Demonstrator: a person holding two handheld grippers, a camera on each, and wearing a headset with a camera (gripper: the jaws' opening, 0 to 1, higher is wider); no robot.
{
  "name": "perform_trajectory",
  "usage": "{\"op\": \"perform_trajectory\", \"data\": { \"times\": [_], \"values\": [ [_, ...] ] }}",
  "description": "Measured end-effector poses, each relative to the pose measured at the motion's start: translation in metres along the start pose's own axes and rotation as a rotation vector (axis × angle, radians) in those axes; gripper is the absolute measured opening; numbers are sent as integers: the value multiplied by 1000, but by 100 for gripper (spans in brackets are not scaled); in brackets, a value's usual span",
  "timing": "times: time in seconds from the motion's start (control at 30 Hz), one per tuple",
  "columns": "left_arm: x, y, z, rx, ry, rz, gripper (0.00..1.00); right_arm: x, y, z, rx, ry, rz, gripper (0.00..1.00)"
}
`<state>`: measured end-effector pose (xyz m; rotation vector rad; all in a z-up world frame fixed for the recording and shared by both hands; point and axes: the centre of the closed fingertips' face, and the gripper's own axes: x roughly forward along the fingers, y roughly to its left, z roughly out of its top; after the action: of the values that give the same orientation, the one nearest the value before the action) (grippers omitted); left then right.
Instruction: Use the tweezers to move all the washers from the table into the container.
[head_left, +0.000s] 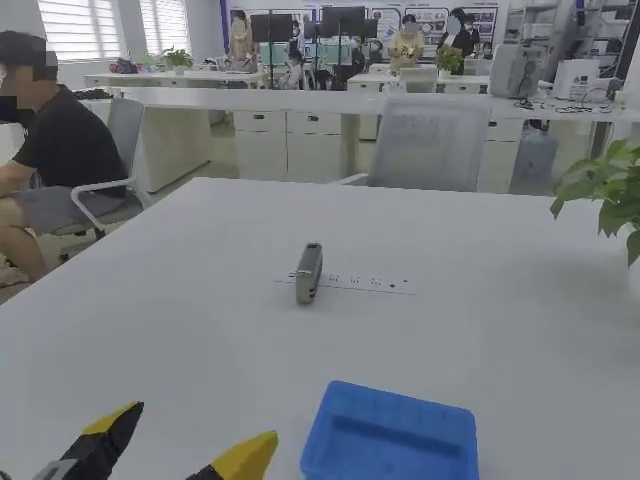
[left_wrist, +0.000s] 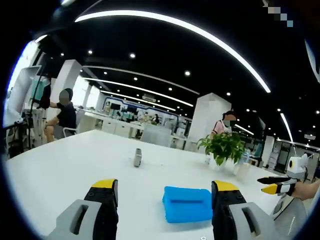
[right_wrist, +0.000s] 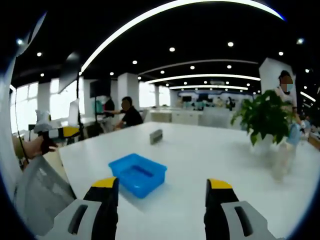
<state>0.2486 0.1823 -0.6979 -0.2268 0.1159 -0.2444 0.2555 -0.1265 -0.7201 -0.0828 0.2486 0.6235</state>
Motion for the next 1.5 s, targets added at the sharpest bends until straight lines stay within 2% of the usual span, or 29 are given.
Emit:
{"op": "perform_trajectory", "data": {
  "times": [0.23, 0.33, 0.43, 0.67, 0.93, 1.2, 1.5],
  "values": [
    [1, -1, -2, 14, 12, -6, 75, 2, 0, -4, -7, 17, 10, 68],
    [1, -3, 1, 4, -3, -18, 74, -1, -6, -4, 84, -7, 8, 67],
    [1, -3, -1, 1, 11, -18, 73, -3, -13, -3, 106, -20, -9, 68],
    [2, -4, -2, 11, 17, -20, 72, 0, -9, -6, 68, 4, -4, 68],
    [1, -2, -3, 9, 21, -12, 71, 0, -8, -9, 66, 21, -2, 67],
    [0, 2, -3, -1, 17, 5, 71, 3, -1, -12, 46, 53, 16, 67],
    [2, -2, -3, 6, 21, -10, 71, 2, -4, -12, 57, 51, -1, 68]
  ]
}}
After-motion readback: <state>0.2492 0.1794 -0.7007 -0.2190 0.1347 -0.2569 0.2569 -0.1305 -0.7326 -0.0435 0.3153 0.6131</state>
